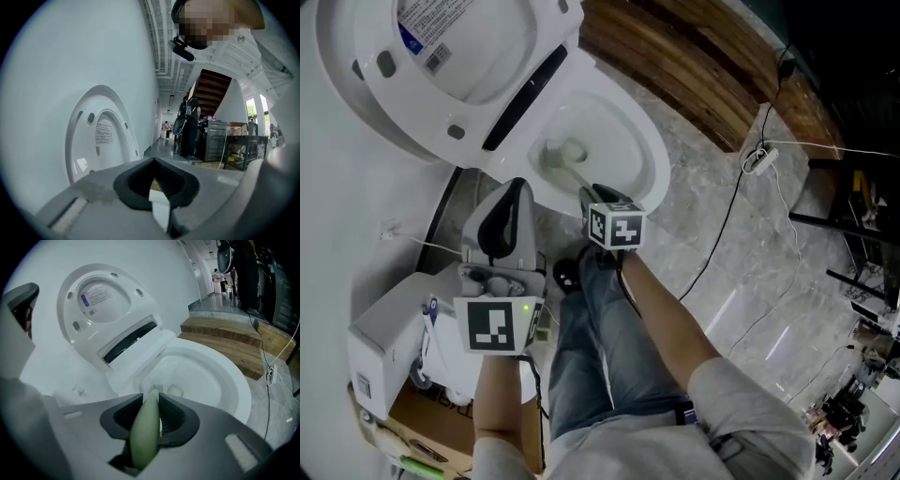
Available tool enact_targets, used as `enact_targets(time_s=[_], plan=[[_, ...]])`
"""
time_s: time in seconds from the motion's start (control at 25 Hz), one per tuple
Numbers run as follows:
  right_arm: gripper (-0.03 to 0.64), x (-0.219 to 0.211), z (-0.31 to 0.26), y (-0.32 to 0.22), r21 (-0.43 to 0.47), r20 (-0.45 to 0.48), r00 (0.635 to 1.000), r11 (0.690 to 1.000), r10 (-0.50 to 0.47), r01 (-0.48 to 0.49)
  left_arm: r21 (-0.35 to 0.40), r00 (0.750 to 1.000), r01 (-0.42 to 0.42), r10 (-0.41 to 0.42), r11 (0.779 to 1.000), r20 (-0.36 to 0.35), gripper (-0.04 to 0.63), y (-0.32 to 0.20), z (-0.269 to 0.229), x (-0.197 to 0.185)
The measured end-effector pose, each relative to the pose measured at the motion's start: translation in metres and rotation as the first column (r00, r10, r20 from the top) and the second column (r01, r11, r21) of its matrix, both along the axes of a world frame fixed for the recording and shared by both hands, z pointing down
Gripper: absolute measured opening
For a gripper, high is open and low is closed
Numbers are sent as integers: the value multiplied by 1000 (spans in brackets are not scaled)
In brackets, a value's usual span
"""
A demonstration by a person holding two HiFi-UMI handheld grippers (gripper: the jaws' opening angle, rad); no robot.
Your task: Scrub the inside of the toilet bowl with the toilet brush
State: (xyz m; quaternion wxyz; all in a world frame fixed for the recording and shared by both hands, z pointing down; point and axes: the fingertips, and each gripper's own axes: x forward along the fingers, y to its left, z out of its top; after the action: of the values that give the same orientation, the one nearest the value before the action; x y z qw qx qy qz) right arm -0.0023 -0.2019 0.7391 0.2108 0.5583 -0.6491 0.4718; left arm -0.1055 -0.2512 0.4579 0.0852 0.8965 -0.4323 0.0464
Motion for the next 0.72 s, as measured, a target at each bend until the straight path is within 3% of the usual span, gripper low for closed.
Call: enact_targets(time_s=[0.36, 0.72], plan=[[101, 3, 1, 36, -16, -83, 975, 979, -205, 204, 9, 999, -37, 37, 999, 5, 5, 9, -5, 8], [103, 29, 2, 68, -80, -163, 948, 961, -275, 265, 33, 997, -82, 82, 996, 0, 5, 11, -15, 19]])
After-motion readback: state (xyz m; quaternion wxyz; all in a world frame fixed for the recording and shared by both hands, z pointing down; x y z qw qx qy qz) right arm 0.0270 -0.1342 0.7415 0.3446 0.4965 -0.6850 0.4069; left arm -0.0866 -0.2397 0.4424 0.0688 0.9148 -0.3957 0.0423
